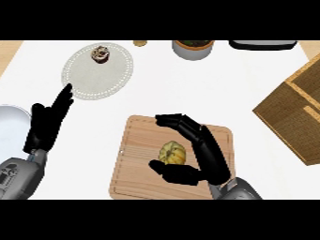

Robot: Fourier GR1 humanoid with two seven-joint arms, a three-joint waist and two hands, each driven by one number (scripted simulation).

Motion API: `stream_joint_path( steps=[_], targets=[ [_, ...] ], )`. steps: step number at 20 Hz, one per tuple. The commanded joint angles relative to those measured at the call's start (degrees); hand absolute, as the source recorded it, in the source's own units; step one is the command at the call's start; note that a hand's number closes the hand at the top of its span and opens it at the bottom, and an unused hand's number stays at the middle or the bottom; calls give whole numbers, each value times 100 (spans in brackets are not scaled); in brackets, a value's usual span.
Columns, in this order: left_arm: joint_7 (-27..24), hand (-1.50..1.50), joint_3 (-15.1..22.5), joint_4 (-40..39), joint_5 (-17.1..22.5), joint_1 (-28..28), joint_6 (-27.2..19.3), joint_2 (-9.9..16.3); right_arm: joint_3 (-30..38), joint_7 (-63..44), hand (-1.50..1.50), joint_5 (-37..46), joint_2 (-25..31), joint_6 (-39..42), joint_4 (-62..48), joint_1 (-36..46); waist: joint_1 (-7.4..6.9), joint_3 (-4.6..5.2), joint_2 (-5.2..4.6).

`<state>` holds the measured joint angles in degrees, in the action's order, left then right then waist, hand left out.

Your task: Pick the squash from the cutting board and place it in the basket

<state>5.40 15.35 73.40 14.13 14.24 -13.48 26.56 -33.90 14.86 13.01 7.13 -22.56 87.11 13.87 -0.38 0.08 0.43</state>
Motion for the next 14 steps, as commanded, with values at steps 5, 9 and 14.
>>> stream_joint_path(
  steps=[5,9,14],
  targets=[
    [269,0,-205,-54,-4,34,-47,274,-308,-2592,-150,2606,1033,-123,-262,528,294,68,140],
    [396,0,-143,-12,11,12,-44,207,-743,-3842,-150,2900,1382,1466,41,873,292,73,155],
    [264,0,-45,26,-92,-104,-121,82,-1091,-5235,-150,2210,1275,3516,895,1084,242,48,106]
  ],
)
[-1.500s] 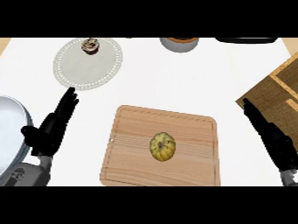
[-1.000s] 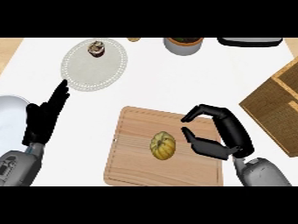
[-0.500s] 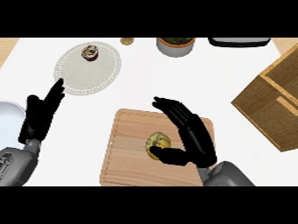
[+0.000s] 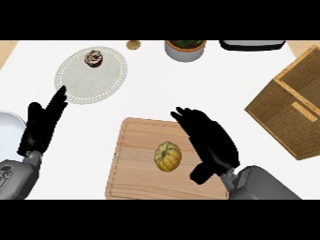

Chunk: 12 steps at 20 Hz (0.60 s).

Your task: Pick the squash from the cutting board and place it in the basket

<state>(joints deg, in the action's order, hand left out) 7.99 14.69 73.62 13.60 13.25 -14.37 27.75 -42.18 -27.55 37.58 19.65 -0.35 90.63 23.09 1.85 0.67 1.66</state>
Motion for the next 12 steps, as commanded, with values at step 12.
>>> stream_joint_path(
  steps=[12],
  targets=[
    [509,0,40,589,-267,67,-131,-211,-54,-4441,-150,-1004,-1266,2981,2317,490,-150,-66,-135]
  ],
)
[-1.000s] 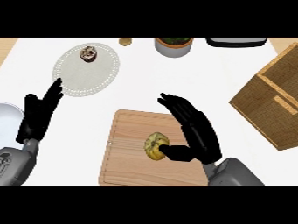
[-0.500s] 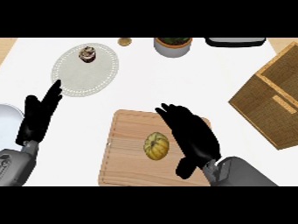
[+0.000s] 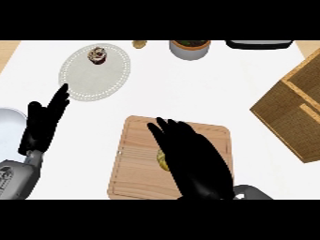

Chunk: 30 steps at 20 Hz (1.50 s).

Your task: Pick the squash from the cutting board and place it in the basket

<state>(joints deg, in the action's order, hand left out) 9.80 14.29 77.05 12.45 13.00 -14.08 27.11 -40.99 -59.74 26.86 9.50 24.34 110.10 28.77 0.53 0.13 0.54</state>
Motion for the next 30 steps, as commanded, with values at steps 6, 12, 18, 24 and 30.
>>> stream_joint_path(
  steps=[6,12,18,24,30],
  targets=[
    [145,0,-163,-18,-128,61,149,-103,-7,-608,-150,771,175,205,504,-336,-11,-13,-40],
    [65,0,-172,-249,-425,296,62,-420,-40,-642,-150,1065,-165,426,406,-528,-9,-11,-49],
    [296,0,-476,-130,-452,362,259,-414,48,289,-150,1554,-345,54,-453,-911,-40,-13,-54],
    [6,0,-648,21,-704,-145,444,-550,75,941,-150,2220,-740,-343,-1243,-1029,-69,-13,-53],
    [342,0,-758,453,-941,-194,566,-717,363,1741,-150,2520,-519,-476,-1485,-1290,-67,-14,-49]
  ],
)
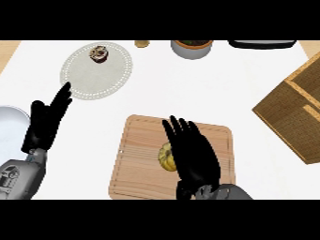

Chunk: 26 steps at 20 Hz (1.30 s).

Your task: Pick the squash from the cutting board and place it in the basket

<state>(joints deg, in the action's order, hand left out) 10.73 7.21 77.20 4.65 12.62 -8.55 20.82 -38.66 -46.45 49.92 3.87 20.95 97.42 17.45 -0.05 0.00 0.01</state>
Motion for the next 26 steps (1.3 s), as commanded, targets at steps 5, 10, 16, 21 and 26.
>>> stream_joint_path(
  steps=[5,10,16,21,26],
  targets=[
    [338,0,-109,279,-377,39,144,-351,335,564,-150,361,-220,-94,-458,-98,2,-1,3],
    [-61,0,-666,-234,-259,127,610,-120,-18,377,-150,258,-382,-687,-1223,247,-12,0,-2],
    [259,0,-552,-204,-630,362,450,-485,45,446,-150,261,-386,-714,-1473,43,8,0,-5],
    [101,0,-753,-28,-550,6,781,-490,-291,218,-150,277,-386,-826,-1151,-306,3,0,1],
    [-90,0,-623,82,-911,-243,524,-827,169,476,-150,176,-386,-646,-1434,15,0,0,0]
  ],
)
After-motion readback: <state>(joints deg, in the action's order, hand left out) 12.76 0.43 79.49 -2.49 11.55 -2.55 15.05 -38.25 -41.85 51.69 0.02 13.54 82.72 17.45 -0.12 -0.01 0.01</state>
